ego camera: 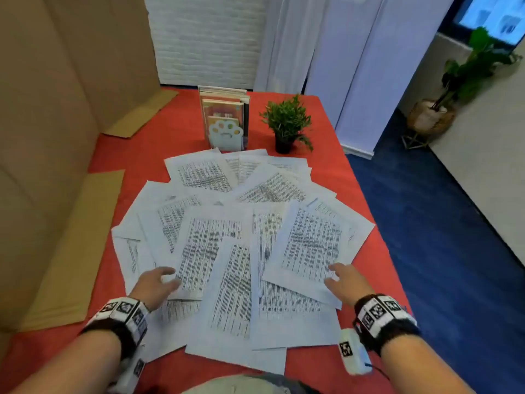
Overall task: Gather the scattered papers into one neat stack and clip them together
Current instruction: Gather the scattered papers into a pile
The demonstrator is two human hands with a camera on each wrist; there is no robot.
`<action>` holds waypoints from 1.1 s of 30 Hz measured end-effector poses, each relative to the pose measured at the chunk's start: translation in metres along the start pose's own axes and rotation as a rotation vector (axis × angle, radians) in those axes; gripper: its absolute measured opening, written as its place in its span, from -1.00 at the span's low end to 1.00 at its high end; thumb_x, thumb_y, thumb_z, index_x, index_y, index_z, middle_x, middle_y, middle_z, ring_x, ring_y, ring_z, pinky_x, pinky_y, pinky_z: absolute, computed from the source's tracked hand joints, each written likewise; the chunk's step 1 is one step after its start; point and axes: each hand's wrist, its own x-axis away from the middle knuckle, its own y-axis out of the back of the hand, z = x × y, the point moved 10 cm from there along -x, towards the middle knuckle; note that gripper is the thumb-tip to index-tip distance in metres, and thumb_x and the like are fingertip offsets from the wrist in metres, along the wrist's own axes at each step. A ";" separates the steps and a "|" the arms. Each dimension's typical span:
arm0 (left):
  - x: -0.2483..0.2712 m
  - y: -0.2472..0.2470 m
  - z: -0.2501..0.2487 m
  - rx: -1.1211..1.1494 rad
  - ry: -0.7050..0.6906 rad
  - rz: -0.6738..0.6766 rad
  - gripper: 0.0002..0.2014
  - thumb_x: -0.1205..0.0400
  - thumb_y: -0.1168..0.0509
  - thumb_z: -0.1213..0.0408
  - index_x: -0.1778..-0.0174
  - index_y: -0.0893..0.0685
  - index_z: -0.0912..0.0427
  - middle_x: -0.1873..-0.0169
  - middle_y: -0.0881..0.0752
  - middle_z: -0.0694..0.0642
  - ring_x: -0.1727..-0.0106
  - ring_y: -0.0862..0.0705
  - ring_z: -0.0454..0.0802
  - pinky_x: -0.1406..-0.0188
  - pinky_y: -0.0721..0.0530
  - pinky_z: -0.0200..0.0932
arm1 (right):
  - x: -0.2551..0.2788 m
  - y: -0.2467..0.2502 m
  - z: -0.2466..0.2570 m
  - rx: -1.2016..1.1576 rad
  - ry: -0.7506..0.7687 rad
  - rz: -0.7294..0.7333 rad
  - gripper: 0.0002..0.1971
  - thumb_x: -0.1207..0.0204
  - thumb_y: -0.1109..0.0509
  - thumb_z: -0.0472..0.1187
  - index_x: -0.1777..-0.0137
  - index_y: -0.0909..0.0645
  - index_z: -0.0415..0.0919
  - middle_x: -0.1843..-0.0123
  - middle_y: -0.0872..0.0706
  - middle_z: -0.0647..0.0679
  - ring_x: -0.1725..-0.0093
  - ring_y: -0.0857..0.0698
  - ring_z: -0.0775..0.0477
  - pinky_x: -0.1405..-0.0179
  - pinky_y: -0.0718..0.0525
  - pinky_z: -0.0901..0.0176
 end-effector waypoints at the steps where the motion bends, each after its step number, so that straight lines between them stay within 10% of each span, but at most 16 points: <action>1: -0.004 -0.001 -0.001 -0.007 0.011 -0.022 -0.60 -0.53 -0.40 0.24 -0.29 -0.62 0.23 -0.32 -0.63 0.32 -0.30 -0.61 0.24 -0.28 -0.50 0.00 | -0.007 0.002 -0.001 -0.011 -0.042 -0.029 -0.48 -0.57 -0.27 -0.05 -0.52 -0.34 -0.11 -0.48 -0.38 -0.25 -0.42 -0.50 -0.24 -0.36 -0.46 0.07; 9: -0.002 -0.011 -0.002 -0.041 0.060 -0.154 -0.32 -0.46 -0.43 0.31 -0.50 -0.33 0.21 -0.38 -0.49 0.42 -0.32 -0.53 0.36 -0.30 -0.48 0.07 | -0.029 -0.016 -0.023 -0.127 -0.300 -0.005 -0.21 -0.49 -0.38 -0.02 -0.63 -0.03 -0.04 -0.53 -0.15 -0.30 -0.26 -0.59 -0.39 -0.25 -0.60 -0.06; 13: 0.007 -0.016 -0.006 0.015 0.032 -0.208 -0.35 -0.55 -0.30 0.45 -0.56 -0.25 0.15 -0.26 -0.61 0.46 -0.14 -0.64 0.40 0.01 -0.51 -0.04 | -0.035 -0.021 -0.024 -0.154 -0.323 -0.005 -0.26 -0.53 -0.31 -0.22 -0.63 0.00 -0.08 -0.55 -0.10 -0.32 -0.32 -0.53 -0.39 -0.28 -0.57 -0.06; 16: 0.011 -0.024 -0.008 0.050 -0.012 -0.156 -0.25 -0.53 -0.28 0.53 -0.61 -0.15 0.07 -0.31 -0.60 0.37 -0.17 -0.64 0.35 -0.01 -0.51 -0.06 | -0.038 -0.017 -0.026 -0.242 -0.332 -0.054 -0.25 -0.53 -0.23 -0.39 -0.65 0.07 -0.17 -0.48 -0.31 -0.41 -0.33 -0.53 -0.40 -0.19 -0.57 -0.03; 21: 0.024 -0.043 -0.010 0.040 -0.046 0.074 -0.16 -0.41 -0.20 0.68 -0.59 -0.19 0.00 -0.27 -0.50 -0.01 -0.36 -0.53 0.20 -0.32 -0.49 -0.03 | -0.033 -0.009 -0.028 -0.088 -0.233 -0.026 -0.69 -0.51 -0.18 -0.39 -0.25 -0.40 -0.34 -0.18 -0.63 -0.33 -0.11 -0.63 -0.29 -0.02 -0.61 0.04; 29: 0.047 -0.069 -0.022 0.135 -0.025 -0.007 -0.21 -0.38 -0.56 0.25 -0.49 -0.31 0.11 -0.07 -0.61 0.02 -0.06 -0.62 0.08 0.01 -0.64 -0.12 | -0.007 -0.037 -0.025 -0.088 -0.151 0.071 -0.25 -0.56 -0.14 -0.37 -0.67 0.17 -0.13 -0.42 -0.53 -0.32 -0.31 -0.60 -0.29 -0.09 -0.57 0.09; 33: 0.044 -0.077 -0.027 0.035 -0.038 -0.045 -0.39 -0.39 -0.52 0.33 -0.34 -0.45 0.21 0.04 -0.64 0.07 0.07 -0.62 0.07 0.05 -0.60 -0.13 | -0.002 -0.044 -0.027 -0.051 -0.146 0.062 -0.48 -0.54 -0.12 -0.39 -0.53 -0.23 -0.32 -0.35 -0.58 -0.25 -0.34 -0.57 -0.27 -0.27 -0.53 0.07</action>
